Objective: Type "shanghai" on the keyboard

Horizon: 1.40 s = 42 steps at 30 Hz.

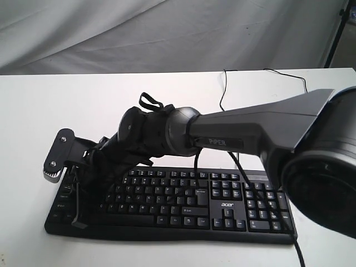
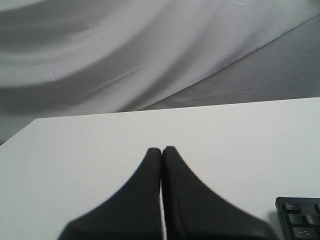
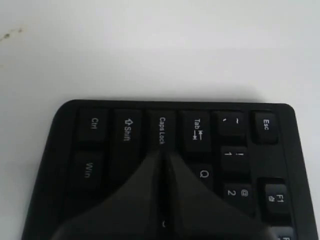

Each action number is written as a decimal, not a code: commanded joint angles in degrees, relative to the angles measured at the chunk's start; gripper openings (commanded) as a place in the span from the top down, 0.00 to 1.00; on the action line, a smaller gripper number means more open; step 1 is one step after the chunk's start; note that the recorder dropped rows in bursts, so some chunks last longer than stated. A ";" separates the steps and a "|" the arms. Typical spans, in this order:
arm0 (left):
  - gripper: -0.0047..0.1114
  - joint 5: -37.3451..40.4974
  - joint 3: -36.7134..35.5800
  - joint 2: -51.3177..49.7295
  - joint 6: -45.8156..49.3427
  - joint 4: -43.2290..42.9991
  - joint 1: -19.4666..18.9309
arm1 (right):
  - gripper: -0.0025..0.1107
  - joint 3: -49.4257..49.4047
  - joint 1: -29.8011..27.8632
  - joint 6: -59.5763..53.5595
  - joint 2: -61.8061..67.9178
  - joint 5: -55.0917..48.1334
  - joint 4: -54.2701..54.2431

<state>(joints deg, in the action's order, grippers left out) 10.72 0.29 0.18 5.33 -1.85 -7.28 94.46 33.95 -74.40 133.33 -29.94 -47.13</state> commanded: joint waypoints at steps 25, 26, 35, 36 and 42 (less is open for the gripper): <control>0.95 -0.22 -0.29 -0.18 -0.16 0.03 0.22 | 0.98 0.28 -1.00 -0.22 -3.74 -3.69 2.01; 0.95 -0.22 -0.29 -0.18 -0.16 0.03 0.22 | 0.98 0.28 -1.37 -0.11 -3.74 -4.44 2.20; 0.95 -0.22 -0.29 -0.18 -0.16 0.03 0.22 | 0.98 -6.32 -5.40 -0.60 -8.81 -7.36 3.11; 0.95 -0.22 -0.29 -0.18 -0.16 0.03 0.22 | 0.98 -8.58 -5.86 -0.72 -10.06 -6.35 3.11; 0.95 -0.22 -0.29 -0.18 -0.16 0.03 0.22 | 0.98 -19.64 -8.42 -3.82 -16.51 -3.16 2.39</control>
<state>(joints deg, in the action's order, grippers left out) 10.72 0.29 0.18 5.33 -1.85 -7.28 77.60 26.72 -76.51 118.84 -33.63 -43.97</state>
